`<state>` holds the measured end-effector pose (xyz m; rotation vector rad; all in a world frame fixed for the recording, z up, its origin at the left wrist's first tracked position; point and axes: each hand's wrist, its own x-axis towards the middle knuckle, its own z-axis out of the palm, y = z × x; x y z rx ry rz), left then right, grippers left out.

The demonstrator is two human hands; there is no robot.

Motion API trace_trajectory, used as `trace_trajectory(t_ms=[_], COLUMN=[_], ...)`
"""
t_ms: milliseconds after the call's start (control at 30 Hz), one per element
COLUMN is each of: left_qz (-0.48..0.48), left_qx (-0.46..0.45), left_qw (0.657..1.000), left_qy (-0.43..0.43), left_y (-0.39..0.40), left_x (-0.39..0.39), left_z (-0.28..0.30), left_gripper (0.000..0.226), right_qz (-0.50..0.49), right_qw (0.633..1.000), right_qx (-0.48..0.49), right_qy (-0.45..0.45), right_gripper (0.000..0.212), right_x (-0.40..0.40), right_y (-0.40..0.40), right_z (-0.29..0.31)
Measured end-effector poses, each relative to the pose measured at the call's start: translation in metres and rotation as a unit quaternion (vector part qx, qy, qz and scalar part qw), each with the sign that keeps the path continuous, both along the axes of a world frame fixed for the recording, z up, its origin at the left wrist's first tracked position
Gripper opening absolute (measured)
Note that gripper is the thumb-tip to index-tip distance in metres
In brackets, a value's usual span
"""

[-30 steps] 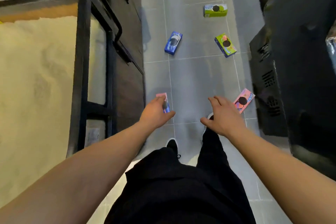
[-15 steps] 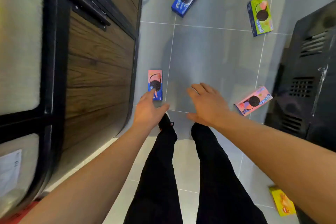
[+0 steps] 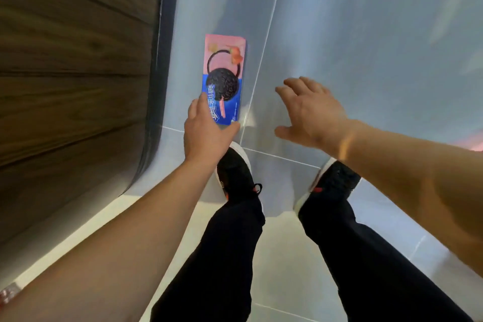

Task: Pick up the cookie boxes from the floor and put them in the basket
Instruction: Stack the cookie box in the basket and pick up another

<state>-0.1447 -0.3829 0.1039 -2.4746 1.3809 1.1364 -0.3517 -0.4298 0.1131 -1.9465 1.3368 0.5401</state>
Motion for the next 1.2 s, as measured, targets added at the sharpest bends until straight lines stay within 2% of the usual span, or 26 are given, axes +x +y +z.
trace_trajectory(t_ms=[133, 267, 400, 500, 633, 700, 767, 833, 867, 933, 1000, 1100, 1200], left_qz=[0.003, 0.035, 0.069, 0.062, -0.009, -0.010, 0.035, 0.072, 0.090, 0.110, 0.097, 0.107, 0.191], left_qx=[0.020, -0.012, -0.026, -0.010, 0.068, 0.120, 0.180, 0.233, 0.260, 0.312, 0.350, 0.338, 0.204], left_qw=[0.998, 0.994, 0.994, 0.998, 0.997, 0.984, 0.941, 0.889, 0.868, 0.836, 0.812, 0.818, 0.856], left_qy=[-0.067, -0.098, -0.075, -0.031, 0.044, 0.134, 0.283, 0.387, 0.412, 0.439, 0.456, 0.452, 0.436], left_y=[0.005, 0.005, 0.004, 0.003, 0.004, 0.004, 0.003, 0.005, 0.006, 0.006, 0.009, 0.009, 0.012], left_x=[0.004, -0.003, -0.009, -0.004, -0.002, 0.000, 0.004, 0.007, 0.008, 0.011, 0.014, 0.015, 0.017], left_z=[-0.079, -0.120, -0.125, -0.102, -0.042, 0.001, 0.046, 0.096, 0.120, 0.165, 0.217, 0.292, 0.363], left_gripper=[0.108, 0.121, 0.117, 0.115, 0.116, 0.113, 0.101, 0.080, 0.075, 0.079, 0.088, 0.077, 0.043], right_qz=[-0.024, -0.034, -0.018, -0.018, 0.009, 0.028, 0.032, 0.042, 0.054, 0.068, 0.073, 0.043, -0.032], right_qw=[0.999, 0.999, 0.999, 0.999, 0.999, 0.998, 0.997, 0.997, 0.996, 0.995, 0.996, 0.998, 0.998], right_qx=[0.019, 0.019, 0.037, 0.021, -0.032, -0.061, -0.064, -0.063, -0.063, -0.067, -0.056, -0.022, 0.024], right_qy=[-0.013, -0.025, -0.027, -0.031, -0.017, -0.003, 0.009, 0.013, 0.012, -0.005, -0.024, -0.044, -0.050], right_gripper=[0.089, 0.090, 0.097, 0.104, 0.117, 0.122, 0.125, 0.124, 0.122, 0.112, 0.091, 0.062, 0.063], right_x=[0.009, 0.007, 0.004, 0.002, -0.009, -0.017, -0.029, -0.040, -0.046, -0.053, -0.054, -0.051, -0.049], right_y=[0.000, 0.008, 0.016, 0.013, 0.009, 0.008, 0.007, 0.009, 0.012, 0.014, 0.016, 0.016, 0.015], right_z=[-0.073, -0.111, -0.118, -0.094, -0.037, 0.001, 0.038, 0.088, 0.109, 0.154, 0.208, 0.277, 0.348])
